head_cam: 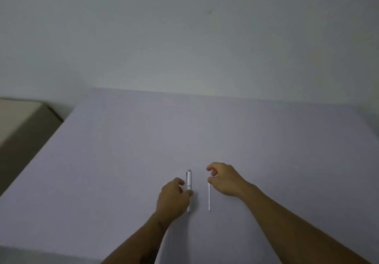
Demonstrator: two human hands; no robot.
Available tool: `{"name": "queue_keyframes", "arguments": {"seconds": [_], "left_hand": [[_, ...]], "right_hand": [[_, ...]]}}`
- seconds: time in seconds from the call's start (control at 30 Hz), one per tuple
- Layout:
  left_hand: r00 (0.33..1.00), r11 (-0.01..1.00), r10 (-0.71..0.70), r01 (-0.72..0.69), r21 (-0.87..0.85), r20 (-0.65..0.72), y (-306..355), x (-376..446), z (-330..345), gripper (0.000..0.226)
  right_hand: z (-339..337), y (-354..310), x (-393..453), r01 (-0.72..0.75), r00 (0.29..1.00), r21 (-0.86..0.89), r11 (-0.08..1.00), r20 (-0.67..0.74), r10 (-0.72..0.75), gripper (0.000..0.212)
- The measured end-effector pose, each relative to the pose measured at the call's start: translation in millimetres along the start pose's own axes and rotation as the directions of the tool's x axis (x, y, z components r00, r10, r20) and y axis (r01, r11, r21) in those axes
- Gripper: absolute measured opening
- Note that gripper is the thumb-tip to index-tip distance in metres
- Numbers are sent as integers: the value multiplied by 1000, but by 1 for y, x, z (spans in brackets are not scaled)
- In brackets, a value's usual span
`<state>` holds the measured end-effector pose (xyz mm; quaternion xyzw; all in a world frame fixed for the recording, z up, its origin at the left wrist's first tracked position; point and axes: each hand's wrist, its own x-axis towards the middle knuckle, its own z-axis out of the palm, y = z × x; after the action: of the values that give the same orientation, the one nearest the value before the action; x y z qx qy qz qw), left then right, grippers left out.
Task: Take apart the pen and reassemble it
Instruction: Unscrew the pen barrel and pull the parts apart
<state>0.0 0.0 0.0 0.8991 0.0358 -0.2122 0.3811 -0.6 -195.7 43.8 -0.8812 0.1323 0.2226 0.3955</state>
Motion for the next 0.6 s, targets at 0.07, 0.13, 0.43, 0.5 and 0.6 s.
{"name": "queue_keyframes", "arguments": {"seconds": [0.07, 0.13, 0.43, 0.5, 0.6], "left_hand": [[1000, 989, -15, 15, 146, 2, 2, 7, 4, 44], [1000, 964, -21, 16, 265, 16, 3, 8, 10, 43], [999, 990, 13, -6, 141, -51, -3, 17, -4, 9], [997, 993, 60, -56, 107, -38, -5, 17, -12, 7], [993, 992, 119, -118, 34, -26, -6, 19, -24, 8]], "right_hand": [[4, 1, 3, -14, 1000, 6, 1000, -23, 15, 42], [9, 4, 3, -27, 999, 15, 1000, -22, 27, 41], [21, -10, 20, -81, 994, 118, 990, -58, 88, 37], [29, -20, 28, -133, 987, 271, 953, -52, 152, 33], [41, -37, 37, -191, 974, 515, 836, -7, 227, 18]]}}
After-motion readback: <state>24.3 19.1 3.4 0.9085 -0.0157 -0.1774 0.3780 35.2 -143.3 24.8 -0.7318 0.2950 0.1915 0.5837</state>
